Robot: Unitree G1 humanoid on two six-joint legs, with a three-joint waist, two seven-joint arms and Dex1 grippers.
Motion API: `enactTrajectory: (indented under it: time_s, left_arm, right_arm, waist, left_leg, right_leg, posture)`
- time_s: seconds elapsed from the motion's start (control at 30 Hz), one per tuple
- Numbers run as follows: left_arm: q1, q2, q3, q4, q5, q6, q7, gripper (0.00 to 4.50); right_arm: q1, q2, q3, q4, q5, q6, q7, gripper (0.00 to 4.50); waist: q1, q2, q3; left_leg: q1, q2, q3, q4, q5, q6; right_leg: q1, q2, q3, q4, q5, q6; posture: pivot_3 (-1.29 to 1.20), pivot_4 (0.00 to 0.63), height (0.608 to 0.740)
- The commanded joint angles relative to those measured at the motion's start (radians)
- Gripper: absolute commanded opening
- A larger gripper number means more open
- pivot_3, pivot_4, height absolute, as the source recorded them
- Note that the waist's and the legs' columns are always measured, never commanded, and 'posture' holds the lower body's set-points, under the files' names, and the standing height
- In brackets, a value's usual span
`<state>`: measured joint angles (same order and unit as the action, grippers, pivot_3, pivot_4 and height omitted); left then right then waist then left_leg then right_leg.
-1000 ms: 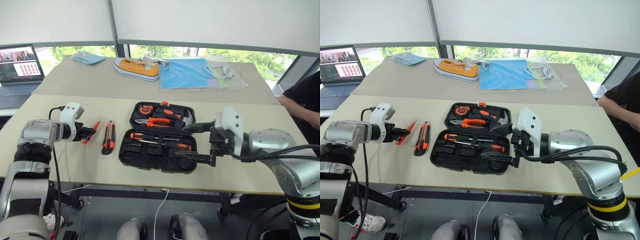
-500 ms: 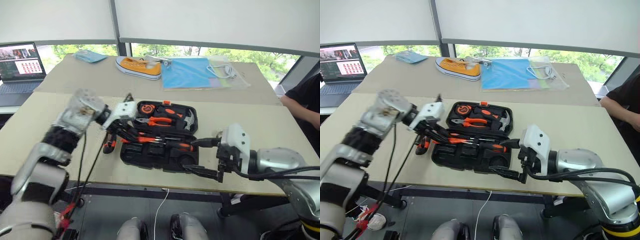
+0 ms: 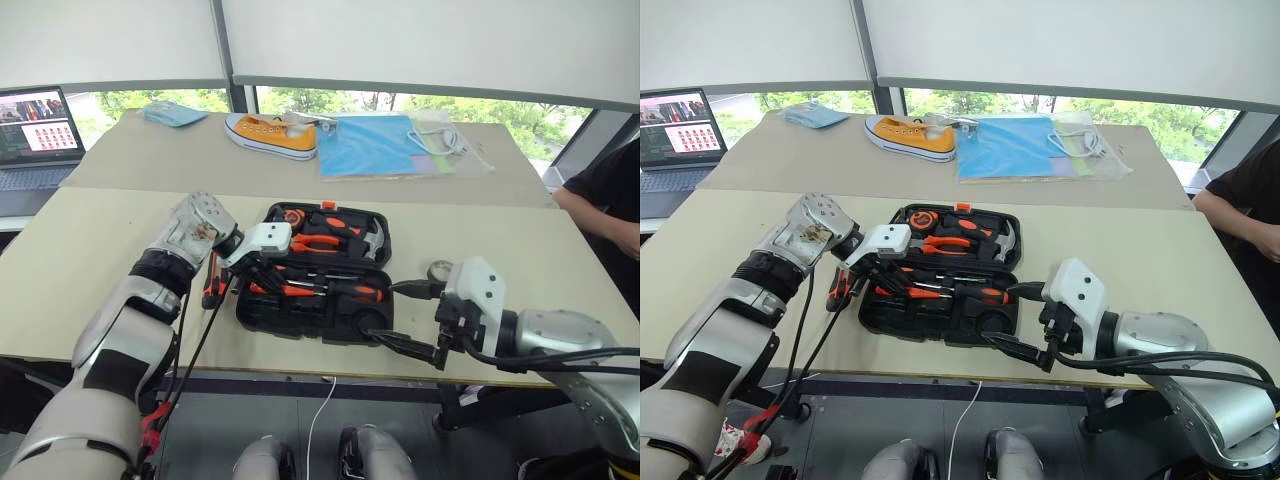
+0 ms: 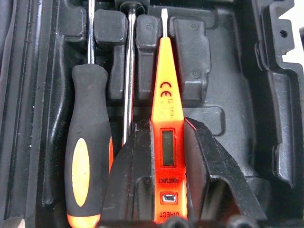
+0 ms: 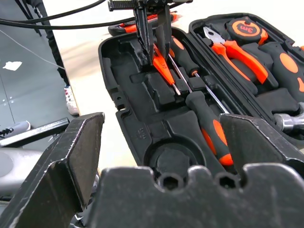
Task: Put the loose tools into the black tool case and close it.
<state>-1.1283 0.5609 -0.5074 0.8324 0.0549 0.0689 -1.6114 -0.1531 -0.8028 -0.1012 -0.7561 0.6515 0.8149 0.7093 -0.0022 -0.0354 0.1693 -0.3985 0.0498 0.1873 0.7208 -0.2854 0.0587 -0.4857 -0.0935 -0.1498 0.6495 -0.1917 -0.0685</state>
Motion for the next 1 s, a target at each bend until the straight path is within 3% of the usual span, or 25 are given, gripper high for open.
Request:
enactTrajectory:
  time_s: [0.03, 0.2, 0.37, 0.47, 0.7, 0.83, 1.0]
  left_arm:
    - [-0.008, 0.018, 0.004, -0.024, -0.032, 0.002, -0.003, 1.51]
    - [-0.016, 0.07, -0.003, -0.082, -0.137, 0.031, -0.003, 3.24]
    - [-0.022, 0.106, 0.016, -0.092, -0.235, 0.075, -0.003, 3.24]
    - [0.013, 0.106, 0.054, -0.097, -0.297, 0.093, -0.003, 2.55]
    - [0.05, 0.027, 0.151, -0.039, -0.254, 0.056, 0.012, 0.02]
    - [0.114, 0.042, 0.137, -0.078, -0.276, 0.059, -0.003, 0.02]
    - [0.163, 0.023, 0.166, -0.031, -0.185, -0.032, 0.058, 0.02]
  right_arm:
    - [-0.012, 0.001, -0.02, -0.03, 0.012, -0.026, -0.007, 4.5]
    - [-0.02, -0.001, -0.008, -0.023, 0.01, -0.025, -0.002, 4.5]
    - [-0.036, 0.003, 0.005, -0.013, 0.011, -0.018, -0.006, 4.5]
    - [-0.042, 0.007, 0.021, -0.015, 0.011, -0.011, -0.011, 4.5]
    - [-0.052, 0.006, 0.028, -0.009, 0.012, -0.007, -0.013, 4.5]
    - [-0.055, 0.008, 0.026, -0.013, 0.017, 0.001, -0.02, 4.5]
    - [-0.046, 0.005, 0.016, -0.02, 0.032, 0.008, -0.026, 4.5]
  waist:
    - [0.0, 0.0, 0.0]
    - [0.003, 0.0, 0.0]
    - [0.003, 0.0, 0.0]
    - [0.004, 0.0, 0.0]
    - [0.007, 0.0, 0.0]
    - [0.001, 0.0, 0.0]
    - [0.003, 0.0, 0.0]
  left_leg:
    - [0.0, 0.0, 0.0, 0.0, 0.0, 0.0]
    - [-0.001, 0.0, -0.001, 0.001, 0.0, 0.0]
    - [-0.001, 0.0, -0.001, 0.001, 0.0, 0.0]
    - [-0.001, 0.0, -0.001, 0.002, 0.0, 0.001]
    - [-0.002, -0.001, -0.001, 0.006, -0.001, 0.002]
    - [-0.001, -0.001, -0.001, 0.007, -0.002, 0.003]
    - [-0.001, -0.001, -0.001, 0.009, -0.002, 0.003]
  right_leg:
    - [0.0, 0.0, 0.0, 0.0, 0.0, 0.0]
    - [0.0, 0.0, 0.0, 0.0, 0.0, 0.0]
    - [0.0, 0.0, 0.0, 0.001, 0.0, 0.0]
    - [0.0, 0.001, 0.0, 0.001, 0.0, 0.0]
    - [0.001, 0.001, -0.001, 0.002, 0.0, 0.0]
    - [0.001, 0.001, 0.001, 0.005, 0.0, 0.0]
    - [0.0, 0.0, 0.0, 0.007, 0.0, 0.0]
  posture:
    - [0.0, 0.15, 0.718]
    - [0.0, 0.15, 0.718]
    - [0.0, 0.15, 0.718]
    - [0.0, 0.15, 0.718]
    - [0.0, 0.15, 0.718]
    - [0.0, 0.15, 0.718]
    - [0.0, 0.15, 0.718]
